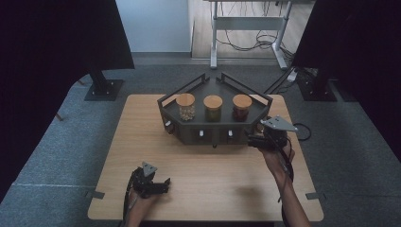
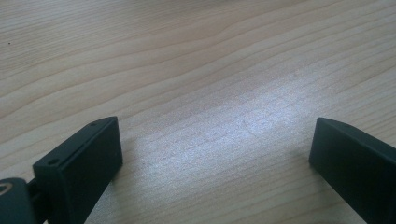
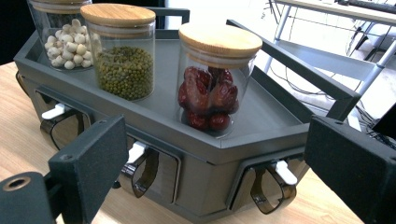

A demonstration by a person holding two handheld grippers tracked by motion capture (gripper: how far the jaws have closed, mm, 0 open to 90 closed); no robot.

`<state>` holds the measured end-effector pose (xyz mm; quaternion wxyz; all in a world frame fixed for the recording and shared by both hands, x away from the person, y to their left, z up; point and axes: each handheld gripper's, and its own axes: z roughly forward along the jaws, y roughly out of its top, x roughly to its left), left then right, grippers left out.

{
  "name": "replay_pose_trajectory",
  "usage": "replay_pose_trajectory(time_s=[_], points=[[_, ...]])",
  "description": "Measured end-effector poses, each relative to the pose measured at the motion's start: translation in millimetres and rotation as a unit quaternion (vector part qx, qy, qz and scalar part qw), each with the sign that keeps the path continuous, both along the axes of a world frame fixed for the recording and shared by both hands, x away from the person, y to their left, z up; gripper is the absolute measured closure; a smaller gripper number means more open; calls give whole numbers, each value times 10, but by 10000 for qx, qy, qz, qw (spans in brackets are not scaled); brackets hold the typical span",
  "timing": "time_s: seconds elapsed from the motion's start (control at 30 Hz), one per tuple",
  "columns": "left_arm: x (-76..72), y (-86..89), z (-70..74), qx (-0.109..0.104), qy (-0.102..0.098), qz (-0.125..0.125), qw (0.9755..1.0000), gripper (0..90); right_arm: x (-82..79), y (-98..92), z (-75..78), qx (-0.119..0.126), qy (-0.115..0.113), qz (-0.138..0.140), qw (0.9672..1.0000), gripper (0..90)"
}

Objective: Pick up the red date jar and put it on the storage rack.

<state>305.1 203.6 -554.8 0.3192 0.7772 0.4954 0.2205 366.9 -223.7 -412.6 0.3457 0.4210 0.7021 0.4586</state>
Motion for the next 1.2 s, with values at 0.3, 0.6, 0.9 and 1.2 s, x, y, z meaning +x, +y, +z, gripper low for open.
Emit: replay_pose_trajectory(time_s=[0.3,0.6,0.9,1.2], points=[[0,0,0,1,-2,-2,10000,22,-82,-45,-42,-11,-11,-11,10000,63],[-1,-1,-1,-7,3,2,10000,22,-147,-106,-102,-58,27,-27,10000,67],[0,0,-1,-1,-1,-1,10000,22,-235,-199,-145,-37,39,-91,9999,68],[-1,0,0,1,5,-3,10000,23,-323,-271,-181,-17,38,-130,9999,70]])
